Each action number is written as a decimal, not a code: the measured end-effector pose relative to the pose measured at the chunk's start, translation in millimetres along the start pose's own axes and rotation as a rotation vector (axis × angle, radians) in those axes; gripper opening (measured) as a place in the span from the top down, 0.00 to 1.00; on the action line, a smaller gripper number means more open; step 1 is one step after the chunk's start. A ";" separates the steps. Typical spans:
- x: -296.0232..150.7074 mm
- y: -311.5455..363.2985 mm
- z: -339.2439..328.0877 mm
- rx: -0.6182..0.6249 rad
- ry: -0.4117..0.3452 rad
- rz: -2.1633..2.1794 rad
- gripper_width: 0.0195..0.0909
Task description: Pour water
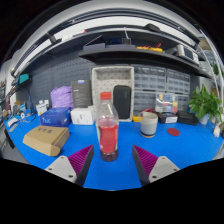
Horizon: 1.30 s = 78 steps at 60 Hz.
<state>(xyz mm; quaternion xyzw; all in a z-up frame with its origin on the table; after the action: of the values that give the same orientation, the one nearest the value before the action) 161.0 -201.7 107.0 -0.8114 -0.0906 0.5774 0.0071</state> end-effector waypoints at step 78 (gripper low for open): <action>-33.4 11.1 132.8 0.020 -0.082 0.061 0.72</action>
<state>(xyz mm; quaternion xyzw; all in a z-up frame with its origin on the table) 27.4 -230.2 92.6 -0.7894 -0.0603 0.6109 -0.0062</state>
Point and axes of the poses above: the point between the fingertips, and its own axes, seen from behind it with the camera up: y to the left, x down, z forward, the way the camera looks, the point moved 1 cm from there along -z, backward, against the way the camera looks, and after that the axes turned 8 degrees about -z, right-handed, at the moved point
